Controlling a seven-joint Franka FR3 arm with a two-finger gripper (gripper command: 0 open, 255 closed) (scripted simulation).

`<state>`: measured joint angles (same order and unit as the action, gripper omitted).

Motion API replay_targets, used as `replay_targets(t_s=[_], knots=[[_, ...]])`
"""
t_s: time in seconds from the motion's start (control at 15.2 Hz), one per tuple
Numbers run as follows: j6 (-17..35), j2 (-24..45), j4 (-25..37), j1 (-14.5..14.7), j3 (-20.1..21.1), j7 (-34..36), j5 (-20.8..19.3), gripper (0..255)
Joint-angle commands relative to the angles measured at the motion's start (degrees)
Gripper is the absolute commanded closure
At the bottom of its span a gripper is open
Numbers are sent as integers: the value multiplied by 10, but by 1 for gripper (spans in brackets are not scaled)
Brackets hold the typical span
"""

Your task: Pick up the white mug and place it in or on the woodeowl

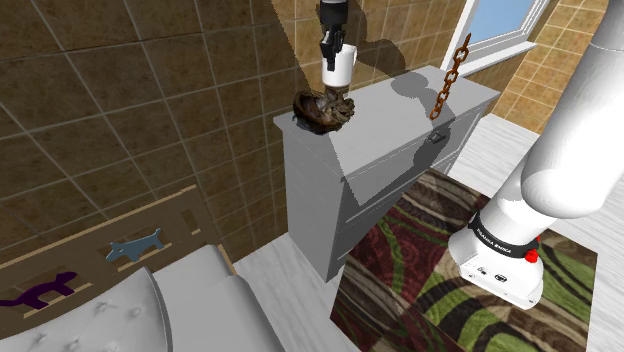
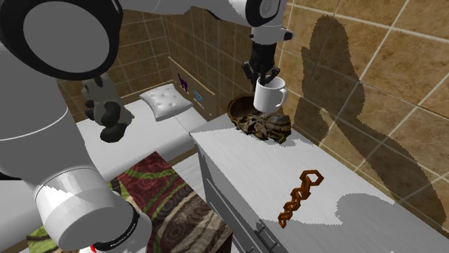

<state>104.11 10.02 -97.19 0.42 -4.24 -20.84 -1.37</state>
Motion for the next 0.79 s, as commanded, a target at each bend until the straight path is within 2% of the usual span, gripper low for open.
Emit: replay_targets(t_s=[0.0,0.33,0.73], knots=[[16,1,-14,0,0,1,0,255],[53,9,-44,0,0,2,0,255],[53,9,-44,0,0,2,0,255]])
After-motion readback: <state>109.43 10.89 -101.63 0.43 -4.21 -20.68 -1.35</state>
